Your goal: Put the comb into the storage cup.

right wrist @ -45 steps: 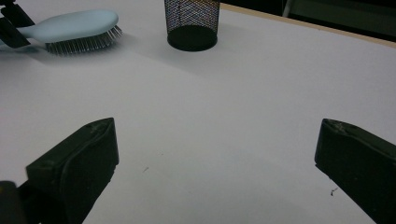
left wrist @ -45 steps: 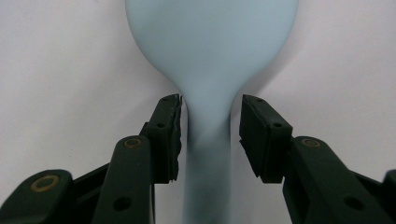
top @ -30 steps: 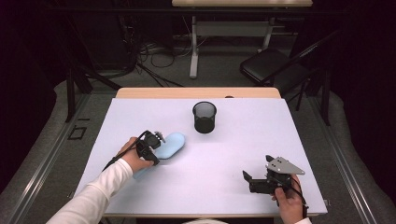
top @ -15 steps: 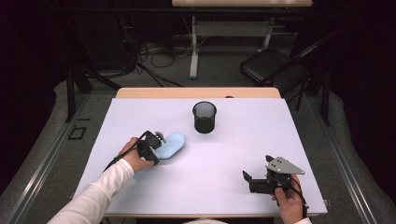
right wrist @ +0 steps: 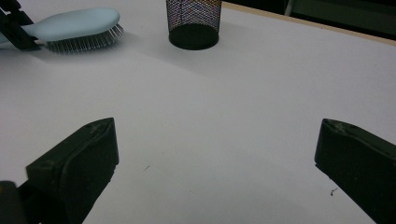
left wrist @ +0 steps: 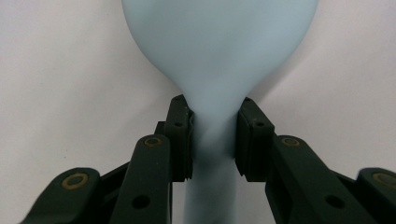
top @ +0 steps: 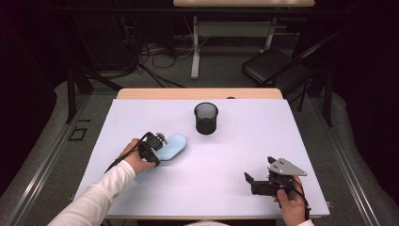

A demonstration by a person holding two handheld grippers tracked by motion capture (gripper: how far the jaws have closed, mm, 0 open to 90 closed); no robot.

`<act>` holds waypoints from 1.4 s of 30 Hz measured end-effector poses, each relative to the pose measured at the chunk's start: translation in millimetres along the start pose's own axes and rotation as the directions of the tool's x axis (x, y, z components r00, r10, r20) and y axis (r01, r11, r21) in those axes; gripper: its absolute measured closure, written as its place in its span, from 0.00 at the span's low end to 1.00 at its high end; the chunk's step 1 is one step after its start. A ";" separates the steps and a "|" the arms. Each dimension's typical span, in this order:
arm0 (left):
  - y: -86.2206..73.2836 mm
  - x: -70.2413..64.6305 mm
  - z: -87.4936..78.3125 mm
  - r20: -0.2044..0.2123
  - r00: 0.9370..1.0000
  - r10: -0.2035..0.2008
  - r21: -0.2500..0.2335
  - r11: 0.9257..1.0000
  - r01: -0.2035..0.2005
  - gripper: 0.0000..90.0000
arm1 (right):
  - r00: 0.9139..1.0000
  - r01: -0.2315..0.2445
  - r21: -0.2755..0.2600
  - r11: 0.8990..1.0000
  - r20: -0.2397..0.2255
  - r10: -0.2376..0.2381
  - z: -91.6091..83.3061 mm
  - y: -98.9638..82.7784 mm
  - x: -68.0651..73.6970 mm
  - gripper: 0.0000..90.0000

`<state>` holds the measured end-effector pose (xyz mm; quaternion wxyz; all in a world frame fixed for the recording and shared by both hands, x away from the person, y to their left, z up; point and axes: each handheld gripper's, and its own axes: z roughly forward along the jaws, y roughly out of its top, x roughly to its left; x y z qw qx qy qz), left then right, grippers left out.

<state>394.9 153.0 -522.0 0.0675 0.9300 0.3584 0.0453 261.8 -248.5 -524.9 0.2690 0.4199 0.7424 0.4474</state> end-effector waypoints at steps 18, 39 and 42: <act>-3.0 1.6 -0.5 0.012 1.000 -0.007 -0.026 1.000 0.007 0.78 | 1.000 0.001 0.001 1.000 0.003 -0.001 0.4 -0.1 -0.3 0.00; -9.5 3.7 -7.1 0.053 0.998 -0.028 -0.121 0.992 0.035 0.78 | 1.000 0.001 0.002 1.000 0.002 -0.001 0.6 -0.2 -0.2 0.00; -11.2 5.1 -9.5 0.067 0.997 -0.037 -0.147 0.988 0.046 0.78 | 1.000 0.000 0.003 1.000 0.002 0.000 0.8 -0.3 -0.1 0.00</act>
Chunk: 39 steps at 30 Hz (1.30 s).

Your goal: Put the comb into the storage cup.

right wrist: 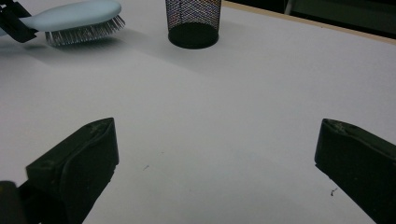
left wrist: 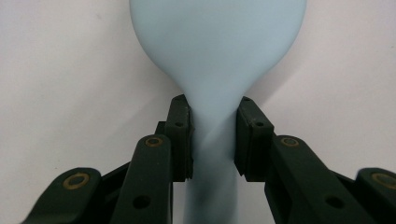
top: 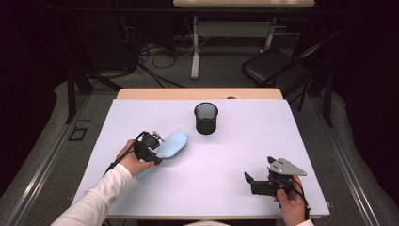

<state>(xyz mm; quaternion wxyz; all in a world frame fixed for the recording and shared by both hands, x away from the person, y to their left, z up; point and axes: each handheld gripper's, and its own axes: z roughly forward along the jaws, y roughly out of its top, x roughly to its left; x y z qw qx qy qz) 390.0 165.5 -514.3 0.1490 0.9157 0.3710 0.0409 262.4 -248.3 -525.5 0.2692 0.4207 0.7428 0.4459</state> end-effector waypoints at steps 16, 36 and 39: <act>-0.6 2.9 -33.3 0.041 0.999 -0.031 -0.204 0.978 0.039 0.78 | 1.000 0.000 0.002 1.000 0.001 0.000 0.1 -0.1 0.0 0.00; 5.5 -1.2 -55.2 0.060 0.997 -0.044 -0.399 0.915 0.065 0.78 | 1.000 -0.002 0.003 1.000 0.003 0.002 0.0 -0.5 -0.7 0.00; 8.2 -2.7 -60.2 0.078 0.996 -0.046 -0.445 0.892 0.076 0.78 | 1.000 -0.003 0.001 1.000 0.003 0.003 0.0 -0.5 -0.8 0.00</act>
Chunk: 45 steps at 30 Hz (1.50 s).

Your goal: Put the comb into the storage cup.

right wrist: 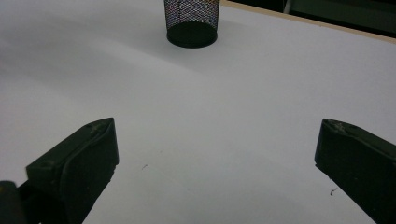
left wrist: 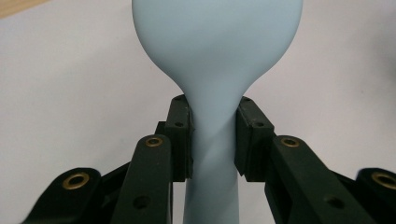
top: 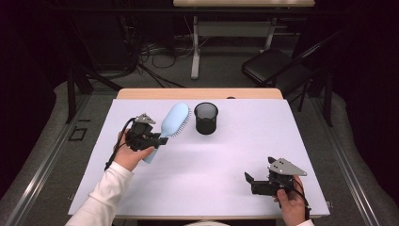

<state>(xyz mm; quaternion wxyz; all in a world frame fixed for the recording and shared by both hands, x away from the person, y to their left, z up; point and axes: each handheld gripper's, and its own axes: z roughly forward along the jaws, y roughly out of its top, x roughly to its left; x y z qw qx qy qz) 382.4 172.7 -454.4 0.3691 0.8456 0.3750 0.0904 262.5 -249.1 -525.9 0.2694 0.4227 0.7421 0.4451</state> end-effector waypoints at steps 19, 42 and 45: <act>10.6 -16.0 -1.9 0.002 1.000 0.006 -0.169 0.986 -0.006 0.78 | 1.000 -0.002 -0.001 1.000 0.004 0.002 -0.5 -0.2 -1.5 0.00; 30.6 -45.6 7.7 0.018 0.999 0.051 -0.342 0.939 -0.042 0.78 | 1.000 -0.011 0.003 1.000 0.003 0.011 0.8 -0.7 -2.5 0.00; 32.1 -50.2 10.7 0.027 0.998 0.058 -0.356 0.933 -0.044 0.78 | 1.000 -0.014 0.003 1.000 0.004 0.014 0.8 -0.8 -2.4 0.00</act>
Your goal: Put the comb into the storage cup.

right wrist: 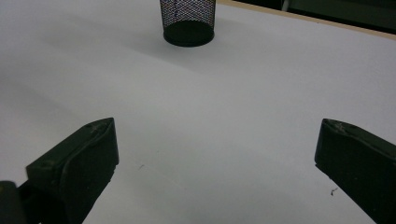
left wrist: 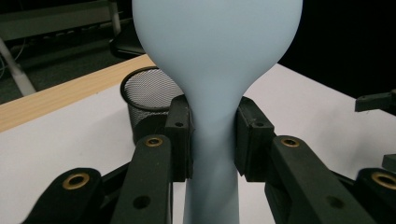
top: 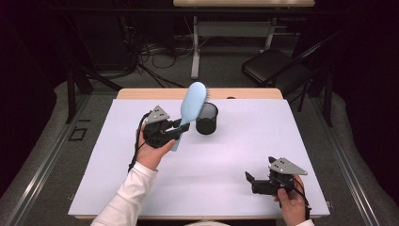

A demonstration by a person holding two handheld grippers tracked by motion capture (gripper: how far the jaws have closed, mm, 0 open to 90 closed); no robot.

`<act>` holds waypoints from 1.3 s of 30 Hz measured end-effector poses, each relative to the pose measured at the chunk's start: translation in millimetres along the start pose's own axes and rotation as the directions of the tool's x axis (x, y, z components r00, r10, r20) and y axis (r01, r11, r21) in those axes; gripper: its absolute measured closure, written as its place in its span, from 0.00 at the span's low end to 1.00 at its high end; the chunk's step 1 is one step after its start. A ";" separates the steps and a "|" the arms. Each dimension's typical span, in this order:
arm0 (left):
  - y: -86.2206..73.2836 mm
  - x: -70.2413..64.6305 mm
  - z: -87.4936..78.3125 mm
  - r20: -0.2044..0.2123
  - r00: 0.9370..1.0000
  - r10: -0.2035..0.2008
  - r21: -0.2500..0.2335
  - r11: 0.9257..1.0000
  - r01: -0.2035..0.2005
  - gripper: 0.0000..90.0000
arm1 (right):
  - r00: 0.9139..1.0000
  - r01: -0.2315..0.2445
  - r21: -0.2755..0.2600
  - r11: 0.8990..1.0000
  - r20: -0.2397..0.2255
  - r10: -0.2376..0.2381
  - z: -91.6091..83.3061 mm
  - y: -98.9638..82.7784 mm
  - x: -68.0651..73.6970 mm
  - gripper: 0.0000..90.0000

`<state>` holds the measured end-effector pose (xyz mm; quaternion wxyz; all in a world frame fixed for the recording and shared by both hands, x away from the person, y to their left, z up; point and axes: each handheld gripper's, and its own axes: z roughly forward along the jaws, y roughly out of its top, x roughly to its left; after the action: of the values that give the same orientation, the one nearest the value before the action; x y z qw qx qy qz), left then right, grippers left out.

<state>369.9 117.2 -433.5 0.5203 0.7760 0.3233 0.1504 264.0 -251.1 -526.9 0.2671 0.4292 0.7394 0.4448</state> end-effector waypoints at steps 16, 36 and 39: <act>-10.5 -13.1 7.6 0.019 1.000 0.012 -0.057 0.998 -0.011 0.78 | 1.000 -0.010 0.000 1.000 0.026 0.010 1.5 0.1 -0.8 0.00; -27.7 -13.3 14.5 0.005 1.000 0.018 -0.072 0.997 -0.018 0.78 | 0.997 -0.071 -0.017 0.997 -0.006 0.071 -1.1 4.8 -2.3 0.00; -29.2 -14.5 14.5 0.004 1.000 0.017 -0.077 0.997 -0.016 0.78 | 0.997 -0.082 0.000 0.997 -0.012 0.082 1.2 4.6 -3.2 0.00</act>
<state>357.3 104.7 -464.5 0.5493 0.7583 0.3097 0.1654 268.4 -252.3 -523.4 0.2441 0.4563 0.7227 0.4581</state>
